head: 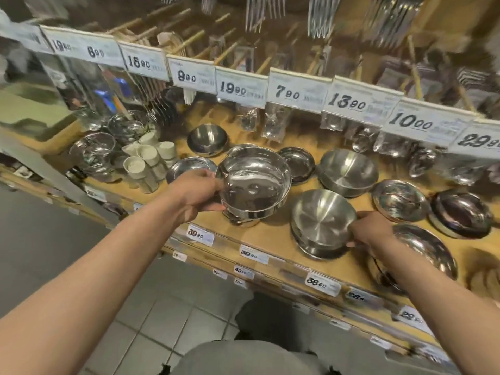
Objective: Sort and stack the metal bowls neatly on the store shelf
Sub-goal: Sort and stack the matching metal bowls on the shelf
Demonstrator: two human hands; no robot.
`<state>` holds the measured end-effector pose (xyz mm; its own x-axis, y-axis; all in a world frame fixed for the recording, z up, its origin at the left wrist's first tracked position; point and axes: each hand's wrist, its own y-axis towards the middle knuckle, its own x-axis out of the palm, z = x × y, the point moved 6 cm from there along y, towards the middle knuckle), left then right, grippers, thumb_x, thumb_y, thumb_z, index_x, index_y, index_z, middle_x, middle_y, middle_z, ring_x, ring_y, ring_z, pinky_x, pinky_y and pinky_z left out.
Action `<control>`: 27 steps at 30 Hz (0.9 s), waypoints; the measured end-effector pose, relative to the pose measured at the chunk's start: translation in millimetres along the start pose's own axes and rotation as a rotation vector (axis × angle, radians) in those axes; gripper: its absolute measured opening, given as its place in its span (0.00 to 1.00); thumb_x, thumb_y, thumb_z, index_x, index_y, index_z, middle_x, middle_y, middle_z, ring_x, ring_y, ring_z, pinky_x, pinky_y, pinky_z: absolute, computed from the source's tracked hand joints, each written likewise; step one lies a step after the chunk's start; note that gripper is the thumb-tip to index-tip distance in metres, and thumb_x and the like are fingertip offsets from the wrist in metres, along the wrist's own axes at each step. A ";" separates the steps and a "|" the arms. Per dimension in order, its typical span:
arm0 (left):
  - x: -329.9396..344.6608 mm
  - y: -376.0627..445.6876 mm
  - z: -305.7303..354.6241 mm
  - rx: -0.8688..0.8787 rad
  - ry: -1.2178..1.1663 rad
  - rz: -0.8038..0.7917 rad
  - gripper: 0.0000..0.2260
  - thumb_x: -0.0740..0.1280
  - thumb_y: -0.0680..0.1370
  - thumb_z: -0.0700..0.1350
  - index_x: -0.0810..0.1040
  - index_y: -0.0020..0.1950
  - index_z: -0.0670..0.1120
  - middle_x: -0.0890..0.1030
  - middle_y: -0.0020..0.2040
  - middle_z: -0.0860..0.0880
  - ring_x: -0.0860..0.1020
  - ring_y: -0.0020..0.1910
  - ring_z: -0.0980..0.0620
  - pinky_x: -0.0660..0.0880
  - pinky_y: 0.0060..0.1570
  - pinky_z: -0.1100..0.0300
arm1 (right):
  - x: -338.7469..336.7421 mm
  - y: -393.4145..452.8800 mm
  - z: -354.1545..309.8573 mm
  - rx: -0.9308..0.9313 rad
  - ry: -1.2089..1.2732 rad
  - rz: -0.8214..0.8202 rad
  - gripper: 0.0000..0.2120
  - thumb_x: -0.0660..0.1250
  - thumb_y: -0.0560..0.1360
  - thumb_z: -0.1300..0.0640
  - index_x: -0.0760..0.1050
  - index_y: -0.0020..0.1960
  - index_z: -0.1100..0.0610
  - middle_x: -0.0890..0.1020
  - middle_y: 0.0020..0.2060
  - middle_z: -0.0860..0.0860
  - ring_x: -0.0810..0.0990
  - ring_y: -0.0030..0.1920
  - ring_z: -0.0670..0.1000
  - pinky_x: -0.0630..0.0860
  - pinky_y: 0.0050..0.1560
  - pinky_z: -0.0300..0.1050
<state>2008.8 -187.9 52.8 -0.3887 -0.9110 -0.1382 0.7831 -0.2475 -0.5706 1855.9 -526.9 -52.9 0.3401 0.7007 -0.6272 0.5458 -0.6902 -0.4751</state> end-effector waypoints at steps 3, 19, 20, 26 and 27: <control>-3.8 4.4 0.6 0.002 -0.030 0.002 0.13 0.66 0.76 0.29 0.70 0.56 0.42 0.80 0.51 0.36 0.82 0.38 0.44 0.82 0.32 0.56 | 2.8 -6.3 -0.2 0.001 -0.087 0.034 0.11 0.61 0.76 0.66 0.79 0.53 0.60 0.84 0.40 0.58 0.83 0.24 0.55 0.82 0.28 0.46; 2.1 6.7 -5.5 0.013 -0.085 -0.065 0.12 0.66 0.77 0.29 0.68 0.42 0.44 0.82 0.30 0.46 0.82 0.26 0.51 0.82 0.28 0.59 | 15.3 -12.1 25.3 0.073 -0.071 0.123 0.11 0.67 0.72 0.64 0.80 0.53 0.65 0.83 0.46 0.63 0.85 0.44 0.64 0.83 0.47 0.61; 1.9 5.8 -6.7 0.008 -0.086 -0.058 0.12 0.66 0.77 0.29 0.68 0.42 0.44 0.81 0.30 0.46 0.82 0.25 0.51 0.82 0.27 0.60 | 16.8 -13.8 26.7 0.081 -0.051 0.113 0.13 0.68 0.72 0.61 0.79 0.54 0.66 0.83 0.48 0.63 0.84 0.47 0.66 0.83 0.49 0.62; -2.5 0.2 -11.0 0.007 -0.102 -0.049 0.12 0.67 0.76 0.29 0.69 0.42 0.44 0.81 0.36 0.43 0.82 0.26 0.49 0.81 0.26 0.60 | 49.0 -39.7 46.3 0.240 0.309 -0.018 0.16 0.73 0.76 0.58 0.76 0.54 0.70 0.85 0.42 0.65 0.85 0.31 0.58 0.83 0.29 0.48; -3.2 -0.6 -11.0 0.009 -0.104 -0.056 0.12 0.67 0.76 0.29 0.69 0.42 0.44 0.82 0.34 0.44 0.82 0.26 0.49 0.82 0.26 0.60 | 56.4 -43.1 46.6 0.252 0.387 -0.038 0.16 0.71 0.76 0.63 0.72 0.59 0.69 0.83 0.46 0.65 0.85 0.32 0.57 0.81 0.25 0.46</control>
<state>2004.2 -181.2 44.6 -0.3798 -0.9248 -0.0213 0.7662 -0.3016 -0.5673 1815.9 -466.1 -96.6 0.6101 0.7094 -0.3529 0.3763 -0.6514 -0.6588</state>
